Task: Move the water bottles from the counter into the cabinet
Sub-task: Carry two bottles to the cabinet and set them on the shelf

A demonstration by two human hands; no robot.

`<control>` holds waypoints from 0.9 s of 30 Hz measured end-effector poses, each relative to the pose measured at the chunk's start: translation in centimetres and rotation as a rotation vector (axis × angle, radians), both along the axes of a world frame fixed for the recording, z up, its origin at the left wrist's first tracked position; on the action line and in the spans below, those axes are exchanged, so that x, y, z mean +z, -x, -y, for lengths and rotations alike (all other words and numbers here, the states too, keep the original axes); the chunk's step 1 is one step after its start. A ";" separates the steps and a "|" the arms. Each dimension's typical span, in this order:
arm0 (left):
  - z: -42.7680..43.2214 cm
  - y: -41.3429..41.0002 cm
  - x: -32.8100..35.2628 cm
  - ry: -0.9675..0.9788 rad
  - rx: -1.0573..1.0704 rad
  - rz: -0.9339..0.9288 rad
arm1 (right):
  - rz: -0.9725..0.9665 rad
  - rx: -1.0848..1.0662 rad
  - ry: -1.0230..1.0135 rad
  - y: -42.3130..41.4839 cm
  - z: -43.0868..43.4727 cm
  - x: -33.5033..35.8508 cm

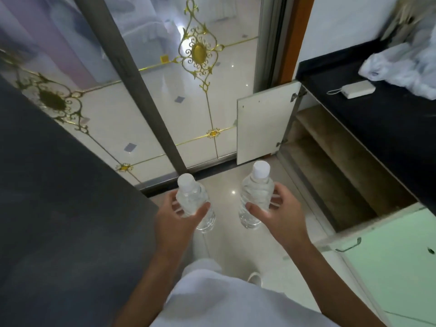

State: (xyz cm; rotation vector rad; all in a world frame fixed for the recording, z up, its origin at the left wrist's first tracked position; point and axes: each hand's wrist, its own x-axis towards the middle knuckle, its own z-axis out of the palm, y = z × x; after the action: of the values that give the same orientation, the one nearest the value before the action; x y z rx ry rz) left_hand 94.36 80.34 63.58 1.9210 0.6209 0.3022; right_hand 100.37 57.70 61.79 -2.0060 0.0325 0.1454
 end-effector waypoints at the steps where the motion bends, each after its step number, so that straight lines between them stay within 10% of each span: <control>1: 0.1 -1.7 -0.1 0.008 -0.031 0.000 | -0.016 -0.016 -0.008 -1.2 0.2 -0.2; 27: 14.3 -40.3 -6.5 -0.084 -1.118 -0.297 | -0.340 -1.219 -0.038 -13.5 5.8 -5.8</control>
State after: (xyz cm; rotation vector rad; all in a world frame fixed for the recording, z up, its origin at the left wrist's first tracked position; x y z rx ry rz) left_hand 134.68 66.09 57.07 2.1061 -0.3450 -0.6794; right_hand 113.89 51.91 55.97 -1.5916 1.4029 -0.2967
